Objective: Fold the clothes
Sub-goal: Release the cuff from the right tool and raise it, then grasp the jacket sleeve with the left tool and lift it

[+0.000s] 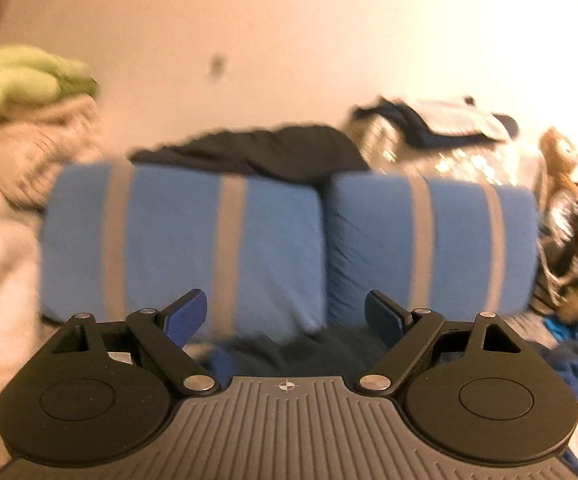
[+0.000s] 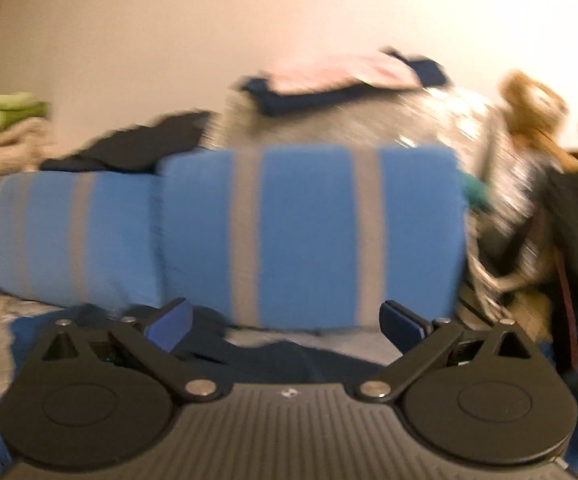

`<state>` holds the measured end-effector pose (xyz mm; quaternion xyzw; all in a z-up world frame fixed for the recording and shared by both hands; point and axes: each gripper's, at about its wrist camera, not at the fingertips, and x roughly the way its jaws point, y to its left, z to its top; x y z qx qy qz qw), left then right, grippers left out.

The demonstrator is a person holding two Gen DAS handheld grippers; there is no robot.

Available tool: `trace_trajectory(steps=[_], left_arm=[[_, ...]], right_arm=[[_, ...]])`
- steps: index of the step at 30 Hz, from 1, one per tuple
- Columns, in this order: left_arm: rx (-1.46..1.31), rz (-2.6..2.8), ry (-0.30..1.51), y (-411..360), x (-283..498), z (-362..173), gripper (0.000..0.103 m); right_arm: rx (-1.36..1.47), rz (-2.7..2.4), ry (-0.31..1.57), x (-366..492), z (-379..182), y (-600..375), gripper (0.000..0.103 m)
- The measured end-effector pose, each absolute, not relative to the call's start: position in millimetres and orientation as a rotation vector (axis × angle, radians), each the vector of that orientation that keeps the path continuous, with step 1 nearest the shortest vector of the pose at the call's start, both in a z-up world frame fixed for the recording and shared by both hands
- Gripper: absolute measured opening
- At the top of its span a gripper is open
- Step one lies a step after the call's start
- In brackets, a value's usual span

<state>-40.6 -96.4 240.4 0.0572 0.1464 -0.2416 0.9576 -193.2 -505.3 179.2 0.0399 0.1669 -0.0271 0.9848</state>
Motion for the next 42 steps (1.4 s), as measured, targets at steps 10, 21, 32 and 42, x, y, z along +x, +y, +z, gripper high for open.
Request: trace_trajectory(steps=[10,21,32,42], left_arm=[[0.123,-0.419,0.431,-83,0,195,0.087],[0.196,-0.443,0.495,-96,46,137,0.086],[0.19,-0.458,0.545,-108,126,93,0.083],[0.059,-0.486,0.704,-118,156,75,0.011]], right_arm=[[0.217,0.123,0.399,-142,155,-431,0.103],[0.306,0.095,0.557,-96,36,-368,0.102],[0.196,0.137,0.655,-90,10,-350,0.101],[0.137,0.119,0.7,-84,-2,-340,0.101]])
